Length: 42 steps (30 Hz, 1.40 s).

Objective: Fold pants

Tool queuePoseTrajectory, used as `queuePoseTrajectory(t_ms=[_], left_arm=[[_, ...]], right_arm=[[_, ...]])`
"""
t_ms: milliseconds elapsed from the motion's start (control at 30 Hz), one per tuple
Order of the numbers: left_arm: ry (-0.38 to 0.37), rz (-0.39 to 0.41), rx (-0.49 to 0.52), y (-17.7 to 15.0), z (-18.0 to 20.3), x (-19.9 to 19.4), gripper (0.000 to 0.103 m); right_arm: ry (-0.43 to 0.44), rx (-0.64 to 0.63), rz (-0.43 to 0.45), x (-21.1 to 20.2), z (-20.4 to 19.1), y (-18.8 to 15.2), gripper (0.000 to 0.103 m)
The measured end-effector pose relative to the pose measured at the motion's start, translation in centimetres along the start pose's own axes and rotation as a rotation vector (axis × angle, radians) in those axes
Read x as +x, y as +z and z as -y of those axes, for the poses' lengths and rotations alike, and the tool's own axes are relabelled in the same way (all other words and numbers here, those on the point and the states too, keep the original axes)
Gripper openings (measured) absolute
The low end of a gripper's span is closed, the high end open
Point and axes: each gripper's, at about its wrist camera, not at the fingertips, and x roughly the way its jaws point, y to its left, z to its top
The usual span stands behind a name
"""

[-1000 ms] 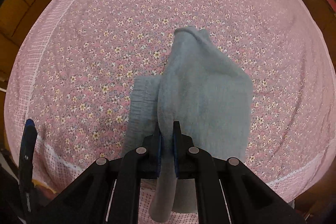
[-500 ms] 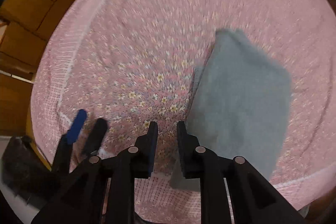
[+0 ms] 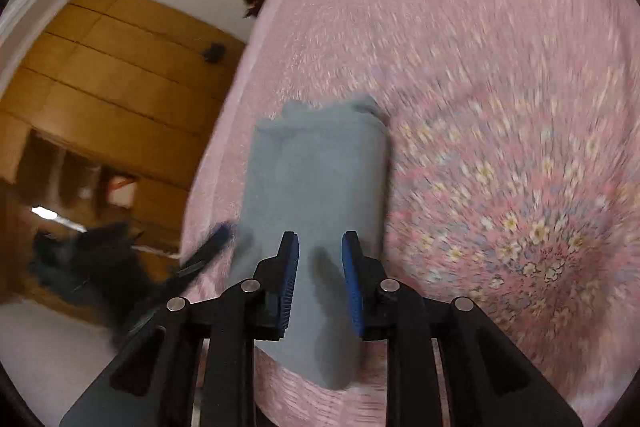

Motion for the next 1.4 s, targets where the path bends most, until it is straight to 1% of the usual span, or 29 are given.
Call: queuePoseTrajectory(t_ms=[33,67,100,133,167,200,233,267,300,333,367,400,467,533,633,667,733,800,833,867,900,933,967,1000,1100,1167,1200,1300,1400], left_arm=[[0.039,-0.011,-0.001,-0.7,-1.1,1.4,0.006],[-0.032,0.021,-0.046,-1.2,-2.4,1.5,0.005],[-0.088,0.033,-0.102,-1.4,-3.2,1.1,0.005],[-0.151,0.034,-0.180,-1.3,-4.3,0.6,0.005],[-0.188,0.035,-0.231,-1.3,-5.2,0.0,0.005],[-0.191,0.042,-0.251,-1.3,-5.7,-0.6,0.006],[-0.163,0.044,-0.258,-1.4,-6.2,-1.2,0.017],[-0.133,0.031,-0.254,-1.5,-6.5,-1.5,0.028],[-0.143,0.011,-0.249,-1.6,-6.9,-1.7,0.041],[-0.182,-0.005,-0.253,-1.9,-7.0,-1.7,0.041],[-0.230,-0.028,-0.262,-2.1,-7.2,-1.6,0.041],[-0.274,-0.060,-0.266,-2.2,-7.3,-1.3,0.042],[-0.293,-0.084,-0.248,-2.0,-7.2,-0.8,0.045],[-0.343,-0.114,-0.233,-1.7,-6.9,0.3,0.054],[-0.336,-0.158,-0.210,-0.8,-6.0,2.8,0.056],[-0.337,-0.159,-0.208,-0.4,-5.8,3.5,0.056],[-0.343,-0.151,-0.217,0.6,-5.4,4.7,0.057],[-0.344,-0.155,-0.225,1.3,-5.2,5.9,0.055],[-0.340,-0.157,-0.227,1.5,-5.0,6.2,0.048],[-0.346,-0.154,-0.231,1.3,-4.8,6.3,0.044],[-0.375,-0.153,-0.246,1.2,-4.8,6.2,0.034],[-0.423,-0.153,-0.278,1.1,-4.7,6.2,0.032],[-0.442,-0.146,-0.300,0.9,-4.7,5.7,0.032],[-0.456,-0.137,-0.313,0.7,-4.4,5.3,0.031],[-0.451,-0.120,-0.314,0.6,-2.1,4.2,0.031],[-0.472,-0.109,-0.330,0.8,-0.2,3.7,0.031],[-0.486,-0.102,-0.328,1.1,1.1,3.7,0.031],[-0.499,-0.091,-0.278,2.1,4.6,4.0,0.032],[-0.504,-0.136,-0.264,2.8,7.1,6.5,0.032]], right_arm=[[-0.041,-0.013,-0.024,0.5,0.8,-0.4,0.028],[-0.118,-0.022,-0.051,1.1,1.7,-0.8,0.032],[-0.099,-0.014,-0.048,1.2,2.2,-1.0,0.032],[-0.054,0.005,-0.030,0.9,2.6,-1.2,0.032],[-0.017,0.021,-0.020,0.7,3.0,-1.2,0.033],[0.014,0.036,-0.014,0.6,3.4,-1.0,0.034],[0.051,0.047,-0.016,0.6,3.7,-0.9,0.041],[0.118,0.056,-0.029,0.9,4.0,-0.6,0.051],[0.172,0.059,-0.042,1.2,4.2,-0.4,0.056],[0.221,0.060,-0.055,1.7,4.3,-0.1,0.062],[0.250,0.052,-0.065,2.0,4.3,0.3,0.064],[0.253,0.036,-0.078,2.5,4.3,0.7,0.064],[0.239,0.010,-0.103,3.7,4.0,1.3,0.064],[0.234,-0.033,-0.127,4.2,3.1,1.7,0.065],[0.227,-0.093,-0.167,5.6,1.8,2.8,0.068],[0.227,-0.109,-0.173,5.2,1.6,3.0,0.070],[0.229,-0.141,-0.184,6.6,0.6,3.3,0.071],[0.225,-0.154,-0.193,7.5,0.2,3.5,0.069],[0.210,-0.151,-0.188,7.6,0.0,3.3,0.056],[0.183,-0.140,-0.183,7.6,0.0,3.2,0.030],[0.165,-0.108,-0.179,7.4,0.9,3.3,0.029],[0.205,-0.054,-0.188,7.2,1.7,3.1,0.027],[0.249,-0.011,-0.194,6.8,2.0,3.0,0.025],[0.272,-0.012,-0.201,6.2,1.5,2.8,0.025],[0.207,-0.130,-0.187,3.5,-1.5,2.6,0.025],[0.196,-0.155,-0.181,1.4,-3.0,2.7,0.025],[0.169,-0.164,-0.184,0.1,-3.4,2.8,0.025],[0.113,-0.174,-0.175,-3.2,-3.6,3.8,0.025],[0.053,-0.141,-0.179,-5.7,-1.4,4.5,0.025]])
